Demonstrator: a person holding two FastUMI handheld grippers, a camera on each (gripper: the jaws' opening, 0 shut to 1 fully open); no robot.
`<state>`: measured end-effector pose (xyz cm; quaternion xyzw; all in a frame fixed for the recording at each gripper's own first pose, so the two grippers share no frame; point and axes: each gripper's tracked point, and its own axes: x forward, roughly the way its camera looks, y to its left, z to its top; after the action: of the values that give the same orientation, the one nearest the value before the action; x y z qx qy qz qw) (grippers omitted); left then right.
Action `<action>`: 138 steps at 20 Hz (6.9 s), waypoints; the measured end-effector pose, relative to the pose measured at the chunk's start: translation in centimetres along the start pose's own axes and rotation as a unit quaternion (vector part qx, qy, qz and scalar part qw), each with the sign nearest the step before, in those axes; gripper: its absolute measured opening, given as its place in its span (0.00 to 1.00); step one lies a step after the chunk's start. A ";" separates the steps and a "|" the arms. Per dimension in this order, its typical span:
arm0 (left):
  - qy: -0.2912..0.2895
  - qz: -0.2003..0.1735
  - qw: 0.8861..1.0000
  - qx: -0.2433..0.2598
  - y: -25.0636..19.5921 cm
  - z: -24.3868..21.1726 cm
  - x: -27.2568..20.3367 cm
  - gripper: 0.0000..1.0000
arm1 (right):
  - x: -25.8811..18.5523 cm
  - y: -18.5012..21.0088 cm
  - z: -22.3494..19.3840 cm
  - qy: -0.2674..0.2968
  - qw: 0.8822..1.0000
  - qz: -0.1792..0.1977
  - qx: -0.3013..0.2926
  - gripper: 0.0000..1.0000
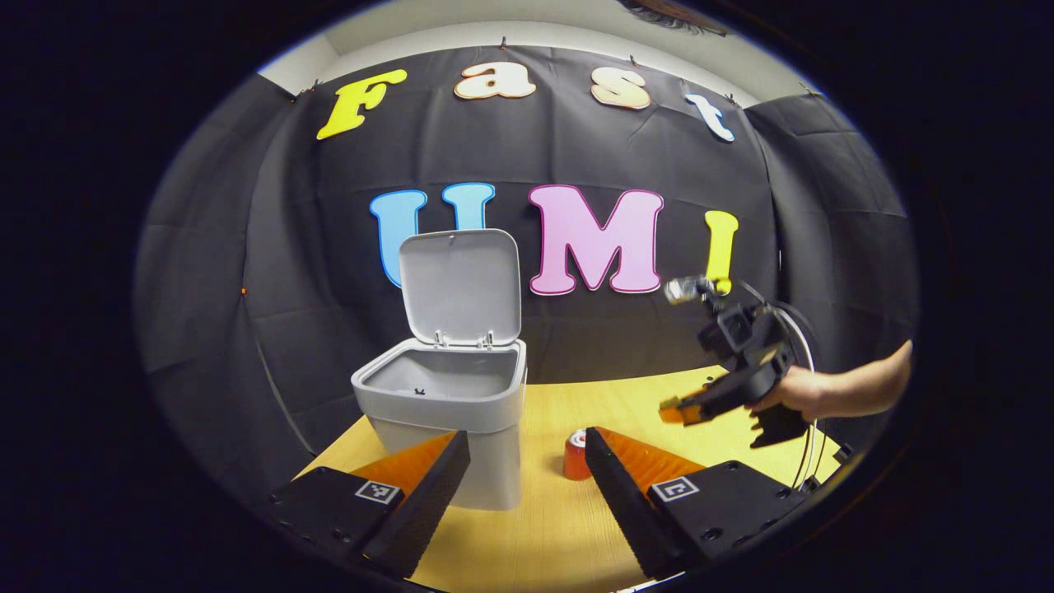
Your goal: Press the lid of the desktop garbage bin to open it, pick up the crumpled paper on the desktop and throw it into the bin, then pick up the pop can on the desktop and drop it into the bin, and finally close the garbage bin lid.
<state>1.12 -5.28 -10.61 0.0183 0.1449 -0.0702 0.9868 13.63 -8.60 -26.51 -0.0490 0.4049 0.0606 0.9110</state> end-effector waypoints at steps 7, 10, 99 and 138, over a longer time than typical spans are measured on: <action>-0.004 0.028 1.000 0.005 1.5 -0.4 -2.8 0.94 | -4.7 11.1 15.1 -0.121 0.984 0.123 -0.036 0.44; -0.005 0.056 0.998 -0.010 2.9 -0.6 -3.9 0.94 | -5.5 16.7 19.4 -0.145 0.973 0.173 -0.056 0.45; 0.023 0.042 0.998 0.030 10.4 2.6 20.8 0.88 | -17.6 -4.3 0.3 -0.186 0.969 -0.136 0.084 0.98; -0.052 -0.029 0.998 0.011 12.4 17.8 19.4 0.96 | -15.9 -2.6 5.7 -0.181 0.975 -0.096 0.091 0.97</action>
<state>26.36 3.35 1.00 0.0210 0.0931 -0.1009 0.9903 7.60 -11.48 -10.82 0.0070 0.2301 -0.0562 0.9715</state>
